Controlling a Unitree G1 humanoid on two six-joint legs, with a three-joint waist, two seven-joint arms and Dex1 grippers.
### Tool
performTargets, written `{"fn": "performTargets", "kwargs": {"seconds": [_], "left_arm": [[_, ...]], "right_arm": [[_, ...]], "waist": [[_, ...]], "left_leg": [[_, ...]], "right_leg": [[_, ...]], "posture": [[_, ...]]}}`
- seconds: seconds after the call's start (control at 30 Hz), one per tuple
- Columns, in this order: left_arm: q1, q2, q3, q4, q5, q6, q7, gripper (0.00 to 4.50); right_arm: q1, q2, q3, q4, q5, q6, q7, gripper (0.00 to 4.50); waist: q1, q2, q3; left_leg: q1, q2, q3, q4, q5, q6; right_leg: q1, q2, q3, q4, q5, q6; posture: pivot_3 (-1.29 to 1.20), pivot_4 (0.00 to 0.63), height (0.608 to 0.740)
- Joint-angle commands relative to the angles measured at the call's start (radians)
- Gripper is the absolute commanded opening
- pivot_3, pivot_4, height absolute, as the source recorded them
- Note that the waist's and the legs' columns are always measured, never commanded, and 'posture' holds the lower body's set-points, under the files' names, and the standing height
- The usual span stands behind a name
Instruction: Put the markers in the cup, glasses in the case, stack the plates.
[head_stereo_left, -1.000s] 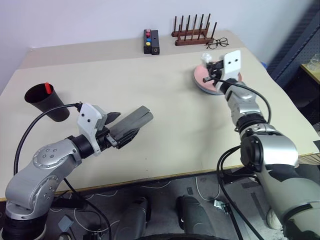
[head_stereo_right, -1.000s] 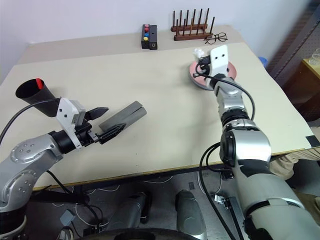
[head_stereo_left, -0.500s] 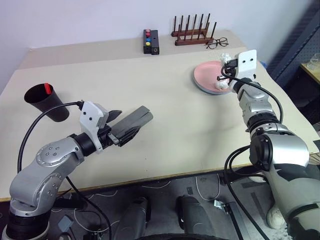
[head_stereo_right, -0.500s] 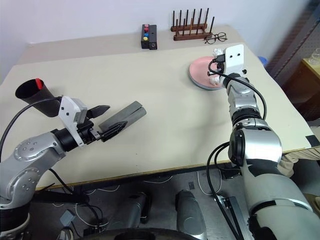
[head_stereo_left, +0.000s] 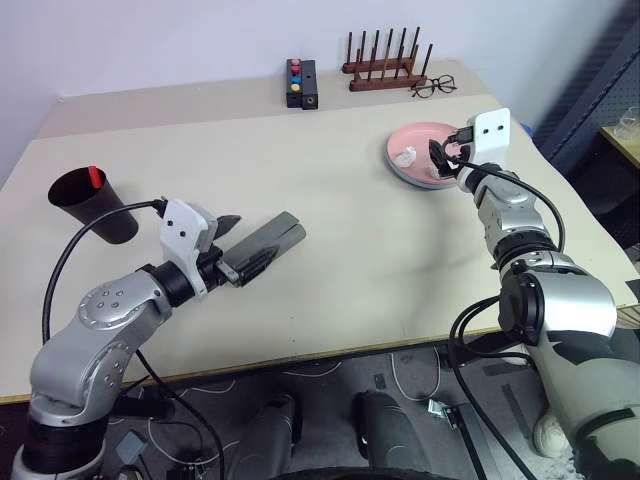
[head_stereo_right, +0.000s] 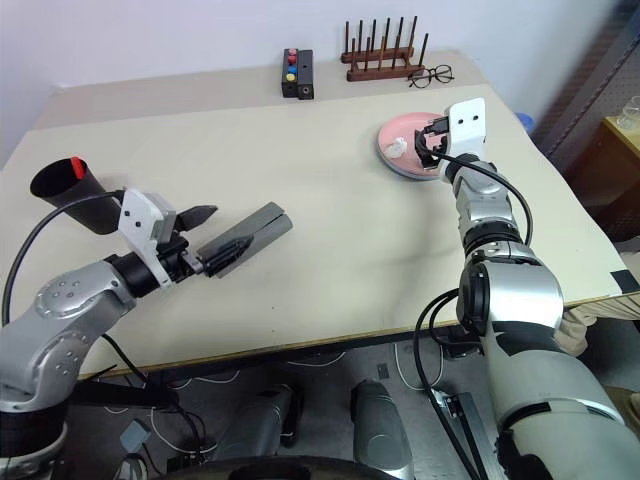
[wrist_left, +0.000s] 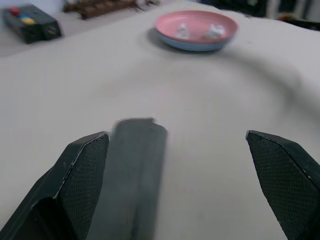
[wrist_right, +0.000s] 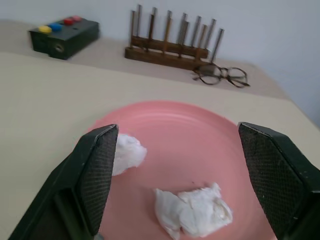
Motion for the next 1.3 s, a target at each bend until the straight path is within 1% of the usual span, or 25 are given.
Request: {"fn": "performTargets", "kwargs": {"seconds": [0.03,0.1,0.23,0.27,0.33,0.4,0.53,0.57,0.6,0.7,0.77,0.9,0.97,1.0,1.13,1.3], "left_arm": [[-0.027,-0.042,-0.029,0.071,0.108,-0.134,0.035,4.50],[-0.028,-0.058,-0.039,0.115,0.110,-0.159,0.006,4.50],[-0.019,-0.069,-0.036,0.170,0.115,-0.214,-0.044,4.50],[-0.014,-0.074,-0.030,0.178,0.100,-0.225,-0.067,4.50],[0.012,-0.066,0.002,0.185,0.046,-0.230,-0.129,4.50],[0.052,-0.029,0.036,0.184,0.016,-0.237,-0.200,4.50],[0.150,0.045,0.099,0.166,-0.004,-0.259,-0.296,4.50],[0.165,0.054,0.107,0.164,-0.003,-0.266,-0.306,4.50],[0.210,0.069,0.144,0.155,-0.006,-0.281,-0.328,4.50],[0.302,0.090,0.205,0.131,-0.008,-0.317,-0.364,4.50],[0.356,0.090,0.232,0.118,-0.001,-0.342,-0.375,4.50],[0.446,0.093,0.260,0.089,0.017,-0.376,-0.394,4.50],[0.467,0.091,0.272,0.076,0.010,-0.376,-0.386,4.50],[0.466,0.092,0.270,0.073,0.008,-0.374,-0.384,4.50],[0.444,0.092,0.251,0.082,0.014,-0.369,-0.377,4.50],[0.435,0.097,0.262,0.081,0.000,-0.355,-0.380,4.50]], "right_arm": [[0.022,-0.007,-0.012,-0.084,0.055,-0.039,0.196,3.86],[0.073,-0.006,0.005,-0.146,0.085,-0.026,0.370,3.86],[0.193,-0.032,0.038,-0.328,0.136,0.047,0.592,3.86],[0.225,-0.046,0.046,-0.378,0.144,0.069,0.631,3.86],[0.313,-0.077,0.055,-0.539,0.180,0.172,0.685,3.86],[0.432,-0.136,0.064,-0.746,0.212,0.287,0.739,3.86],[0.609,-0.249,0.033,-1.053,0.285,0.480,0.753,3.86],[0.635,-0.270,0.025,-1.096,0.296,0.511,0.749,3.86],[0.697,-0.305,-0.002,-1.184,0.315,0.557,0.744,3.86],[0.823,-0.368,-0.063,-1.354,0.369,0.659,0.726,3.86],[0.894,-0.388,-0.105,-1.433,0.407,0.716,0.710,3.86],[0.979,-0.403,-0.162,-1.515,0.453,0.780,0.678,3.86],[1.006,-0.406,-0.176,-1.534,0.464,0.791,0.668,3.86],[1.011,-0.409,-0.178,-1.535,0.467,0.792,0.666,3.86],[1.024,-0.404,-0.182,-1.531,0.480,0.798,0.651,3.86],[1.049,-0.405,-0.190,-1.521,0.491,0.790,0.646,3.86]], "waist": [[0.000,0.000,0.000],[0.000,0.000,0.000],[0.001,0.000,0.000],[0.002,0.000,0.000],[0.004,0.000,0.000],[0.007,0.000,0.000],[0.010,0.000,0.000],[0.009,0.000,0.000],[0.009,0.000,0.000],[0.013,0.000,0.000],[0.024,0.000,0.000],[0.035,0.000,0.000],[0.036,0.000,0.000],[0.038,0.000,0.000],[0.036,0.000,0.000],[0.037,0.000,0.000]], "left_leg": [[0.000,0.000,0.000,0.000,0.000,0.000],[0.000,0.000,0.000,0.000,0.000,0.000],[0.000,0.000,0.000,0.000,0.000,0.000],[0.000,0.000,0.000,0.000,0.000,0.000],[0.000,0.000,0.000,0.000,0.000,0.000],[-0.001,0.000,0.000,0.000,0.000,0.000],[-0.001,0.001,0.000,0.000,-0.001,0.001],[-0.001,0.001,0.000,0.000,-0.001,0.001],[-0.001,0.001,0.000,0.000,-0.001,0.001],[-0.001,0.002,0.001,0.000,-0.001,0.001],[-0.002,0.002,0.001,0.000,-0.001,0.001],[-0.002,0.004,0.003,0.002,-0.001,0.001],[-0.002,0.010,0.010,0.002,-0.002,0.001],[-0.002,0.014,0.016,0.002,-0.002,0.001],[-0.002,0.021,0.022,0.002,-0.003,0.000],[-0.002,0.023,0.024,0.001,-0.004,0.004]], "right_leg": [[0.000,0.000,0.000,0.000,0.000,0.000],[0.000,0.000,0.000,-0.001,0.000,0.000],[0.000,0.000,0.000,0.000,0.000,0.000],[0.000,0.000,0.000,0.000,0.000,0.000],[0.000,0.000,0.000,0.000,0.000,0.000],[0.000,-0.001,0.000,0.000,0.000,0.000],[-0.001,-0.003,0.000,0.000,0.000,0.000],[-0.001,-0.004,0.000,-0.001,-0.002,-0.002],[-0.001,-0.004,0.000,-0.001,-0.003,-0.004],[-0.001,-0.005,0.000,-0.001,-0.005,-0.007],[-0.001,-0.005,0.000,-0.001,-0.005,-0.007],[0.001,-0.006,-0.001,-0.002,-0.006,-0.008],[0.003,-0.006,-0.003,-0.005,-0.006,-0.008],[0.005,-0.006,-0.004,-0.007,-0.006,-0.008],[0.010,-0.006,-0.009,-0.013,-0.006,-0.008],[0.011,-0.006,-0.011,-0.016,-0.005,-0.008]], "posture": [[0.00,0.150,0.740],[0.00,0.150,0.740],[0.00,0.150,0.740],[0.00,0.150,0.740],[0.00,0.150,0.740],[0.00,0.150,0.740],[0.00,0.150,0.740],[0.00,0.150,0.740],[0.00,0.150,0.740],[0.00,0.150,0.740],[0.00,0.150,0.740],[0.00,0.150,0.740],[0.00,0.150,0.740],[0.00,0.150,0.740],[0.00,0.150,0.740],[0.00,0.150,0.740]]}}
